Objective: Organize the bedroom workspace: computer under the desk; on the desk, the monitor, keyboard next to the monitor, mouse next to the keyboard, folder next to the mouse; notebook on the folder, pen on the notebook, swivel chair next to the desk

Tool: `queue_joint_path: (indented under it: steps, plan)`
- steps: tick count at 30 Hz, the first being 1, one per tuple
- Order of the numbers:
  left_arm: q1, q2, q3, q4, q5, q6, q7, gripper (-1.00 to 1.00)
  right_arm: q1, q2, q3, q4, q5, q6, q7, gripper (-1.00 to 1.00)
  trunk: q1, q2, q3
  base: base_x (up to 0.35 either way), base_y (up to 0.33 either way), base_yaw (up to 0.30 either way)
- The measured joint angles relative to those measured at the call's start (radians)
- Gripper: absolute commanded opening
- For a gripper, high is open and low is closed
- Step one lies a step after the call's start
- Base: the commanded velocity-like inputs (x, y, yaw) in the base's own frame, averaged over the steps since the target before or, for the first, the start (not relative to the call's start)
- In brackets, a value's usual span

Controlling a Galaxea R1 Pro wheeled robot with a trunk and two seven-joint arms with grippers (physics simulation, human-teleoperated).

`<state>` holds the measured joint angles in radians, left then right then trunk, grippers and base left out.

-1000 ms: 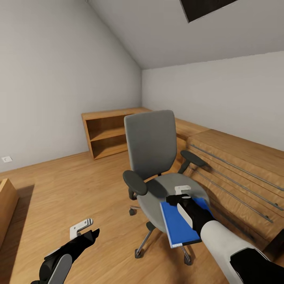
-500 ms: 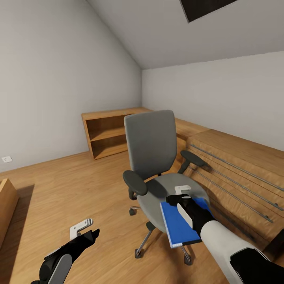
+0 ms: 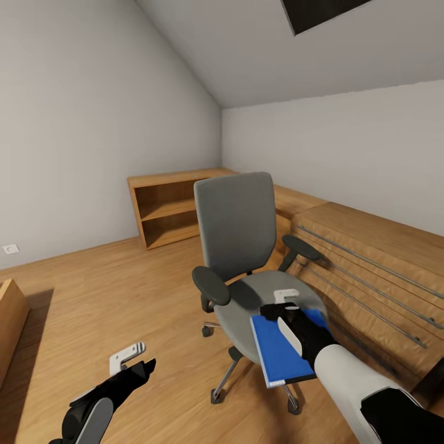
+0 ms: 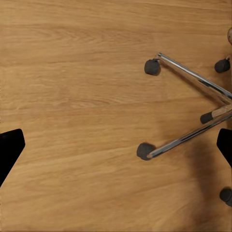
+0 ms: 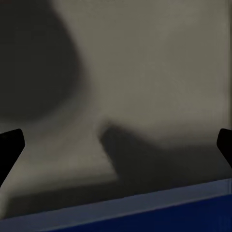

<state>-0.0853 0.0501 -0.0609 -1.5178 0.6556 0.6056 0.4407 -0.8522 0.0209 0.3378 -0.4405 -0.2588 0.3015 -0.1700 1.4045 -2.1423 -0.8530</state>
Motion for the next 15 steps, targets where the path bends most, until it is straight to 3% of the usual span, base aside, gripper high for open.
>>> queue_joint_path:
  steps: [9,11,15]
  plan:
    - [0.0,0.001,0.0,0.003,-0.001,0.0,0.0,1.0,0.0,-0.006,-0.025,-0.026,-0.009,0.007,0.003,1.0,0.0,0.0,0.0,0.0,0.0,0.0]
    - [0.0,0.001,0.0,0.003,-0.001,0.0,0.0,1.0,0.0,-0.006,-0.071,-0.04,-0.009,0.011,0.002,1.0,0.0,0.0,0.0,0.0,0.0,0.0]
    - [0.0,0.001,0.0,0.004,0.0,0.0,0.0,1.0,0.0,-0.006,-0.09,-0.05,-0.01,0.013,0.002,1.0,0.0,0.0,0.0,0.0,0.0,0.0]
